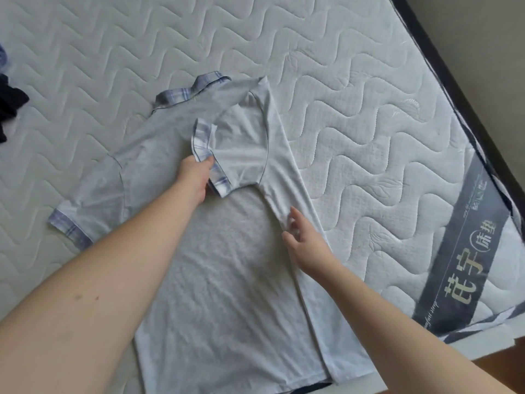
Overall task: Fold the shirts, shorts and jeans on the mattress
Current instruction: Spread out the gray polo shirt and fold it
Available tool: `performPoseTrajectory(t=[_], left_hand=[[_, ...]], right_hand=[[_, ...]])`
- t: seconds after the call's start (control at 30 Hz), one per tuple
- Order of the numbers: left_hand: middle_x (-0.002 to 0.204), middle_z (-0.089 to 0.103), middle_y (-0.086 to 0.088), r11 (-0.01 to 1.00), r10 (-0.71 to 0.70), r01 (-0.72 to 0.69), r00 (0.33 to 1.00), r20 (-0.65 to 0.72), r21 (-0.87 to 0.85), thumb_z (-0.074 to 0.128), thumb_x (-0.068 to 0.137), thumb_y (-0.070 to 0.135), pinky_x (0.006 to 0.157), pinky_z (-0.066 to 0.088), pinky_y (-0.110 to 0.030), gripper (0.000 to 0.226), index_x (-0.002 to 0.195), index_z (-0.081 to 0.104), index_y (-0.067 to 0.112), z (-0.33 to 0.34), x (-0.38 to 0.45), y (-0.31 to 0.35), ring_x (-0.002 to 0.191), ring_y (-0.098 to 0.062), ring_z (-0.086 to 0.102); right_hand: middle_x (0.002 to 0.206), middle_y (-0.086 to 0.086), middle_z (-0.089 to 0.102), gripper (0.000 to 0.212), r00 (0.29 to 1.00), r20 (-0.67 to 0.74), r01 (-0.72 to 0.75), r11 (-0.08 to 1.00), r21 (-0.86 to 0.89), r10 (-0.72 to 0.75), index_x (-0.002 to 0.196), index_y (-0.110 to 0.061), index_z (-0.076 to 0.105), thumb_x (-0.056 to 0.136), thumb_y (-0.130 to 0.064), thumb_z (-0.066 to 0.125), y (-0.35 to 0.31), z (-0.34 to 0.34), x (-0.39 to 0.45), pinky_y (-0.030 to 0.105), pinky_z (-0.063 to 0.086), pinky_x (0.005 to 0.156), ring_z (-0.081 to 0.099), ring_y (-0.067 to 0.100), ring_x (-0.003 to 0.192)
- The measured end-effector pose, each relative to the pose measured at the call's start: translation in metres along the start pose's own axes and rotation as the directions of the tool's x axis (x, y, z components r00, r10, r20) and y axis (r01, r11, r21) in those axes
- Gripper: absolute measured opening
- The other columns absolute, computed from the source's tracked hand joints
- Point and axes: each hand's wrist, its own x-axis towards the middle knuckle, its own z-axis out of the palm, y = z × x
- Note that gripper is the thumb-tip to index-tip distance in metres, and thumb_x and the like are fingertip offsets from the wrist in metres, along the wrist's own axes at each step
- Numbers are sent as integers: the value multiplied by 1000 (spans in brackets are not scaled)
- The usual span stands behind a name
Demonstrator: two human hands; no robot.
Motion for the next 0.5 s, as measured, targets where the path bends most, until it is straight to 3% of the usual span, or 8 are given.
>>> performPoseTrajectory(t=[0.07, 0.17, 0.23, 0.33, 0.37, 0.43, 0.5], left_hand=[[107, 69, -9, 998, 56, -55, 998, -13, 44, 58, 97, 10, 69, 55, -27, 20, 117, 63, 9, -7, 1, 1, 81, -17, 65], [118, 68, -14, 985, 88, -86, 996, -10, 151, 58, 97, 10, 94, 54, -46, 12, 107, 61, 16, -14, 1, -7, 103, -28, 66], [118, 68, -12, 984, 61, -62, 998, 11, 170, 58, 97, 10, 98, 51, -52, 13, 105, 60, 19, -13, 5, -12, 110, -31, 64], [117, 65, -9, 966, 105, -90, 993, -47, 241, 65, 91, 16, 94, 51, -36, 24, 113, 55, 18, -11, 10, -14, 104, -25, 64], [117, 62, -9, 930, 202, -147, 970, -133, 337, 68, 87, 22, 88, 47, -29, 35, 117, 52, 15, -10, 11, -11, 101, -24, 61], [115, 57, -13, 783, 479, -284, 842, -246, 554, 70, 83, 29, 84, 41, -31, 48, 121, 48, 10, -8, 11, 1, 102, -30, 56], [118, 56, -16, 608, 680, -408, 711, -181, 682, 68, 84, 28, 90, 37, -36, 49, 124, 51, 7, 2, 13, 19, 107, -34, 53]], right_hand=[[125, -12, 50, 49, 998, -58, 3, 1000, 8, -3, 143, -22, 40, 96, -21, 52, -3, -3, 7, 24, 37, 100, 49, 6, 114], [120, -7, 58, 43, 990, -138, -35, 999, 17, 37, 137, -26, 47, 94, -20, 52, -7, -6, 16, 18, 38, 84, 56, 8, 106], [119, -4, 59, 43, 982, -173, -72, 997, 17, 74, 137, -25, 48, 95, -20, 51, -9, -8, 22, 20, 39, 84, 57, 7, 101], [114, -4, 61, 36, 967, -249, -54, 998, -32, 44, 132, -21, 54, 96, -22, 50, -13, -16, 36, 23, 41, 82, 58, 8, 97], [113, -4, 61, 33, 960, -279, -30, 998, -59, 12, 128, -20, 56, 96, -21, 51, -15, -21, 42, 23, 41, 82, 58, 9, 97], [113, -1, 61, 28, 943, -332, -3, 995, -98, -30, 123, -18, 60, 95, -19, 55, -20, -30, 55, 24, 42, 83, 59, 11, 95], [115, -1, 59, 30, 939, -344, -19, 993, -121, -24, 123, -17, 59, 93, -19, 57, -24, -39, 68, 27, 43, 86, 58, 11, 96]])
